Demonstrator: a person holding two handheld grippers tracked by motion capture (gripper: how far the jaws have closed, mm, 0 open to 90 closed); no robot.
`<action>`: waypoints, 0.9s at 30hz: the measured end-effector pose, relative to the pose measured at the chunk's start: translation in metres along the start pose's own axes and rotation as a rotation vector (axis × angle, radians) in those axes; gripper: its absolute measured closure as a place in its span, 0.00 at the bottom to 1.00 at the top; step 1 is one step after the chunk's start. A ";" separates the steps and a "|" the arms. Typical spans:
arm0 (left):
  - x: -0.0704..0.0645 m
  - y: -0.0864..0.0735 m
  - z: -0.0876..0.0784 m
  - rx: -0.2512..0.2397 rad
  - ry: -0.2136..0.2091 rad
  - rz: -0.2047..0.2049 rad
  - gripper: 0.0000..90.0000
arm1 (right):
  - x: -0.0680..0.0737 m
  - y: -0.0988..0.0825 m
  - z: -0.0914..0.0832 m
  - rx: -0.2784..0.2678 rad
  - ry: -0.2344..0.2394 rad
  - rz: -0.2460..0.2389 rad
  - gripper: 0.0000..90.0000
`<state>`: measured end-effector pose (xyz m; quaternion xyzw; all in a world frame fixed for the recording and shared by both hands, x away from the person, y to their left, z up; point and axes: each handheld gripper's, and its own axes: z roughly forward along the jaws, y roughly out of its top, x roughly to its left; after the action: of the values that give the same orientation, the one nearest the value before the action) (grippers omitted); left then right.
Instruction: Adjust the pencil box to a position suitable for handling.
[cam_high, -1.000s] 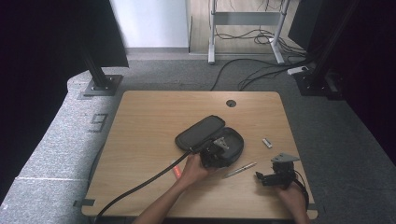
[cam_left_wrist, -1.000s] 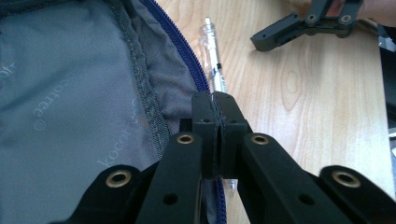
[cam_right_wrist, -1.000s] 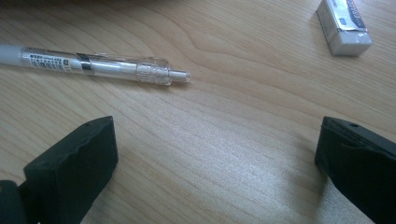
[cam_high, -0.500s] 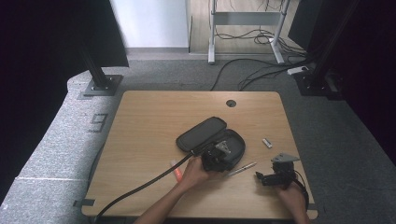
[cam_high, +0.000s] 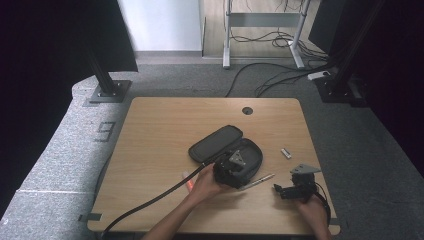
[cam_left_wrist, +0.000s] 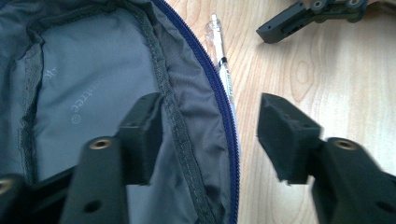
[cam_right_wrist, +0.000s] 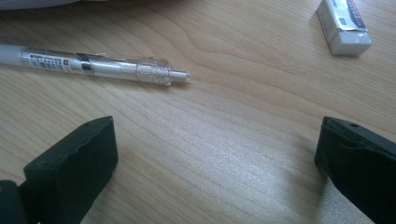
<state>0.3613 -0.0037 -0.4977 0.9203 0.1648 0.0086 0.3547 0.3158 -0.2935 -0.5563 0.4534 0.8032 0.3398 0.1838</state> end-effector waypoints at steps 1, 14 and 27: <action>0.001 0.000 -0.002 -0.003 -0.008 -0.008 0.41 | 0.000 0.000 0.000 0.000 0.000 0.000 0.00; 0.010 -0.005 -0.019 -0.019 -0.027 -0.035 0.22 | 0.000 0.000 0.000 0.000 0.000 0.000 0.00; 0.019 -0.018 -0.039 -0.037 0.031 -0.055 0.16 | 0.000 0.000 0.000 0.000 0.000 0.000 0.00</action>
<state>0.3690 0.0407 -0.4822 0.9084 0.1954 0.0164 0.3693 0.3159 -0.2935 -0.5563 0.4535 0.8032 0.3399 0.1838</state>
